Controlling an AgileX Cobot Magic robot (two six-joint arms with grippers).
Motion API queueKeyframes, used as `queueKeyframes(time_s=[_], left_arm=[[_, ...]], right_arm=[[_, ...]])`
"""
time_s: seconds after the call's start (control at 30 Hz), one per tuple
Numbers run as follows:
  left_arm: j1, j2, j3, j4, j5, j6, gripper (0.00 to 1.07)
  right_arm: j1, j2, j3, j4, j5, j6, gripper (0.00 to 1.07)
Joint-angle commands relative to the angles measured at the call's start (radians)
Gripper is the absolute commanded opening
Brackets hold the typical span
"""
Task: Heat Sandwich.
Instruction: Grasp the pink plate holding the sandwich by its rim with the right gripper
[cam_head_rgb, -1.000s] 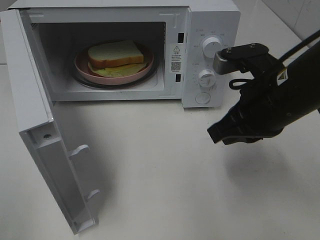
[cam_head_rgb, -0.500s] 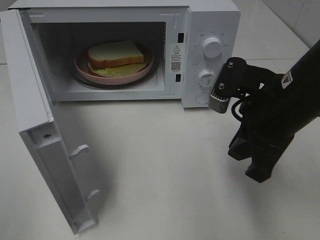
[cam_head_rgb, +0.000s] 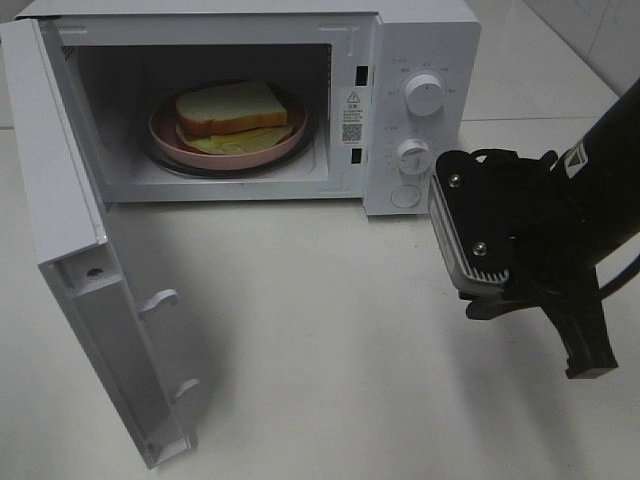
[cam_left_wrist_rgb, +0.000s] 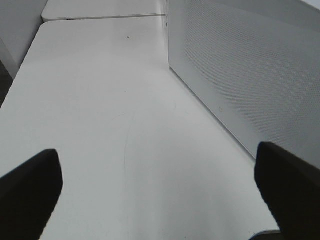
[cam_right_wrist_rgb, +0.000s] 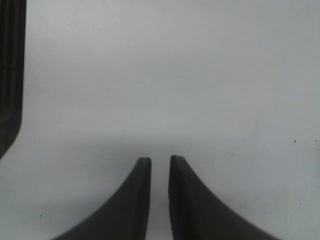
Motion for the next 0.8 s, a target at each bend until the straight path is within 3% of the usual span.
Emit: queueKeyframes(time_s=[0.03,0.2,0.23,0.27,0.37,0.4,0.43,0.53,0.8], left_arm=[[0.004,-0.023,0.002,-0.001,-0.008,-0.001,1.0],[0.004,-0.023,0.002,-0.001,-0.008,-0.001,1.0],[0.004,-0.023,0.002,-0.001,-0.008,-0.001,1.0],[0.004,-0.023,0.002,-0.001,-0.008,-0.001,1.0],[0.004,-0.023,0.002,-0.001,-0.008,-0.001,1.0],[0.004,-0.023,0.002,-0.001,-0.008,-0.001,1.0],[0.004,-0.023,0.002,-0.001,-0.008,-0.001,1.0],[0.004,-0.023,0.002,-0.001,-0.008,-0.001,1.0],[0.004,-0.023,0.002,-0.001,-0.008,-0.001,1.0]], right_arm=[[0.001,-0.006,-0.004,-0.062,0.003,-0.02,0.23],[0.001,-0.006,-0.004,-0.099,-0.003,0.009,0.41],[0.001,-0.006,-0.004,-0.099,-0.02,0.022,0.52],[0.001,-0.006,-0.004,-0.099,-0.02,0.022,0.52],[0.001,-0.006,-0.004,-0.098,-0.051,0.068,0.67],[0.001,-0.006,-0.004,-0.098,-0.057,0.082,0.76],[0.001,-0.006,-0.004,-0.098,-0.057,0.082,0.76],[0.001,-0.006,-0.004,-0.099,-0.085,0.13,0.89],[0.004,-0.006,-0.005,-0.152,-0.097,0.136,0.88]])
